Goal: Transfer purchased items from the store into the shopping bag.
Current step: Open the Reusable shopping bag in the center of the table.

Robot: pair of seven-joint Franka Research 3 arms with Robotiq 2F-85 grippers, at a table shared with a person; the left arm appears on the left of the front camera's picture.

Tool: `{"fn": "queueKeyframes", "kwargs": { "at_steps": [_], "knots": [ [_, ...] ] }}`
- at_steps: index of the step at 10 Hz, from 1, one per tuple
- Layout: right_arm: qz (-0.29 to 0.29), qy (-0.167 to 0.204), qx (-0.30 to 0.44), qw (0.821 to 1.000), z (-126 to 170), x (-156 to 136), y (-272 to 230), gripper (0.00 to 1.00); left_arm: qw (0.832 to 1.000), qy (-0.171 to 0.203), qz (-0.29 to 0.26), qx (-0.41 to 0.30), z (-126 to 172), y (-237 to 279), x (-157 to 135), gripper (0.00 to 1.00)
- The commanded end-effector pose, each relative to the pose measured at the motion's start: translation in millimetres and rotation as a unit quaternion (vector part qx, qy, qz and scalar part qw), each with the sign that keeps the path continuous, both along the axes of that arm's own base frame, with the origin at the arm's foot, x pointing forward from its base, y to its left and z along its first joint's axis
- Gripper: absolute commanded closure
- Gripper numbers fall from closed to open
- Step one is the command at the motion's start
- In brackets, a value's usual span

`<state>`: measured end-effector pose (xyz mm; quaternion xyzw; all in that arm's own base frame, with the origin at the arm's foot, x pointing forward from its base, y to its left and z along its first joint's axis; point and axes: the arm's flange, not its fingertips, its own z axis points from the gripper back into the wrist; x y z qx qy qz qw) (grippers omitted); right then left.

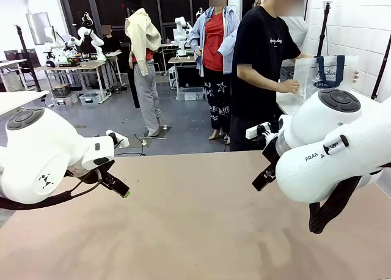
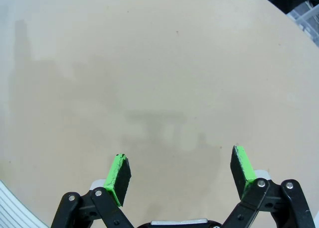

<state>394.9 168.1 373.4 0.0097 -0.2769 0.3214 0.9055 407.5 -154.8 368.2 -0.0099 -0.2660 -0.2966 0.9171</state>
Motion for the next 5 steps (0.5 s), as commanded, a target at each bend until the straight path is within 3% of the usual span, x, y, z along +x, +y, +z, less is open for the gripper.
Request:
{"fn": "queueKeyframes", "kwargs": {
  "at_steps": [1,5],
  "knots": [
    [0.000,0.000,0.000,1.000,0.0,0.0,-0.1,0.00,1.000,0.000,0.002,-0.001,0.0,1.6,0.4,0.00],
    [0.000,0.000,0.000,1.000,0.0,0.0,-0.1,0.00,1.000,0.000,0.002,-0.001,0.0,1.6,0.4,0.00]
  ]
}}
